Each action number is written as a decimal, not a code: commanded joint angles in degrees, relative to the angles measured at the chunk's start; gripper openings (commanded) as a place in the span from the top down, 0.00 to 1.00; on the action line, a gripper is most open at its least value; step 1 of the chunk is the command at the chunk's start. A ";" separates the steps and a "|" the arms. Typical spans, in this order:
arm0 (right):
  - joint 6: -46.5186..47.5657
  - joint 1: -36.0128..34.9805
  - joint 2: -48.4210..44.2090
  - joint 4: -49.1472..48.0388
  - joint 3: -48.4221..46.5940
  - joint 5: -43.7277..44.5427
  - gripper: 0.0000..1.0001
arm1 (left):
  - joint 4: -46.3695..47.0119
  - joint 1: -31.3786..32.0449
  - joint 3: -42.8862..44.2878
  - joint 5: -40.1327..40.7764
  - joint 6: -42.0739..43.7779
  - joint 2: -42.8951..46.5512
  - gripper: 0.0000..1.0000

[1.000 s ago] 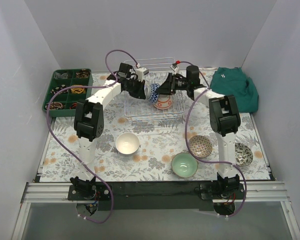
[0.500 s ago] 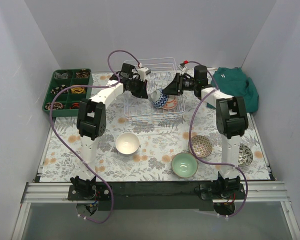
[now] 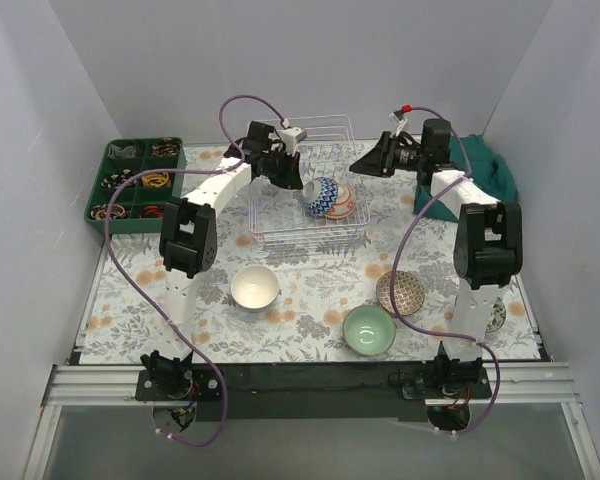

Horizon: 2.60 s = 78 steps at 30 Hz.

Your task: Load the bowls into the dish rack

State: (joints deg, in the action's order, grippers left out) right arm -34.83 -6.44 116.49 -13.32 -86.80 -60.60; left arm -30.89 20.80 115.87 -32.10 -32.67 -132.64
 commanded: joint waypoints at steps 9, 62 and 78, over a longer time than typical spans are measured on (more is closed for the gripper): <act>5.65 4.15 -8.20 3.74 6.56 1.71 0.52 | 1.98 3.46 7.60 -2.09 -1.79 -3.41 1.00; 72.03 10.92 -47.40 69.13 32.04 53.65 0.48 | 0.24 4.60 -25.79 23.75 4.80 32.80 0.15; 60.49 17.68 -44.15 71.94 34.68 54.44 0.50 | -5.93 4.25 -9.97 24.98 9.37 21.46 0.15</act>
State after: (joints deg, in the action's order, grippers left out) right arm 28.12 9.67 72.25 56.16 -52.93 -6.48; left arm -34.74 25.32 101.71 -8.86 -25.80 -110.63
